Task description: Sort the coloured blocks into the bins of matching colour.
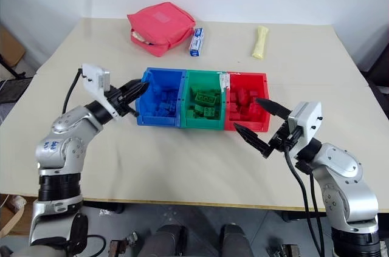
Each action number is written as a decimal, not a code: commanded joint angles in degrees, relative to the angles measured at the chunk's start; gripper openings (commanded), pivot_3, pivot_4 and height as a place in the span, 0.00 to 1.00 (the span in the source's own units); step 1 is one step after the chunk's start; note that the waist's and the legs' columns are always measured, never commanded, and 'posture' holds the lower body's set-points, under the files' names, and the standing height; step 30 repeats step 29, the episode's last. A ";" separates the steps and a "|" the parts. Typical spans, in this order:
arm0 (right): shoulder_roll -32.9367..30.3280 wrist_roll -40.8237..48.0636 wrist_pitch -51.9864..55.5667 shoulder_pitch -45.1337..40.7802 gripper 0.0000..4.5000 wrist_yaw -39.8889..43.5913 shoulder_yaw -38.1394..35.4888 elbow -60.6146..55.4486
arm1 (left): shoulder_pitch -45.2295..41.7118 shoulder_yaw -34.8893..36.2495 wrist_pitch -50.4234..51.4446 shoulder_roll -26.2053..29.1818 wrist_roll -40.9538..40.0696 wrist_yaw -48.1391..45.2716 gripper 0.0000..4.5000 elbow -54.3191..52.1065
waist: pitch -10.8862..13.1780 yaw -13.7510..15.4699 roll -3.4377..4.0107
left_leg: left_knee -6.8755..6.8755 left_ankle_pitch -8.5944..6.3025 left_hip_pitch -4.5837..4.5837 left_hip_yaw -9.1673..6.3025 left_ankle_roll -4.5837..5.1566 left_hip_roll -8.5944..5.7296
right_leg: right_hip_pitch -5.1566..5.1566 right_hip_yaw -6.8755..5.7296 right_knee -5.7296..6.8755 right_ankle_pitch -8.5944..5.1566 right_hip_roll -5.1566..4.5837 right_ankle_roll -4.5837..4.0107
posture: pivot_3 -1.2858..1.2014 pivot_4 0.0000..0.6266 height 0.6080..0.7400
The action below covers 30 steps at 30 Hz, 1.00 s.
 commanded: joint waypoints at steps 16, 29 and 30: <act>-6.17 -1.66 -3.45 -0.19 1.00 9.15 0.97 3.05 | 17.44 8.15 -6.94 21.85 -7.23 -29.08 0.89 -0.31 | 0.01 -1.43 0.03 | -0.12 0.01 0.03 -0.02 -0.11 0.09 | -0.02 0.07 -0.21 -0.03 0.00 -0.05 | 0.52 0.24 1.00; -6.62 -2.44 -4.85 -2.16 1.00 14.16 2.66 9.77 | 27.65 10.75 -23.16 21.26 0.56 -25.67 0.89 2.13 | 0.03 -1.26 0.05 | -0.44 -0.04 0.03 -0.07 -0.02 0.10 | 0.02 0.03 -0.54 -0.03 -0.10 -0.06 | 0.52 0.24 1.00; -6.62 -2.44 -4.85 -2.16 1.00 14.16 2.66 9.77 | 27.65 10.75 -23.16 21.26 0.56 -25.67 0.89 2.13 | 0.03 -1.26 0.05 | -0.44 -0.04 0.03 -0.07 -0.02 0.10 | 0.02 0.03 -0.54 -0.03 -0.10 -0.06 | 0.52 0.24 1.00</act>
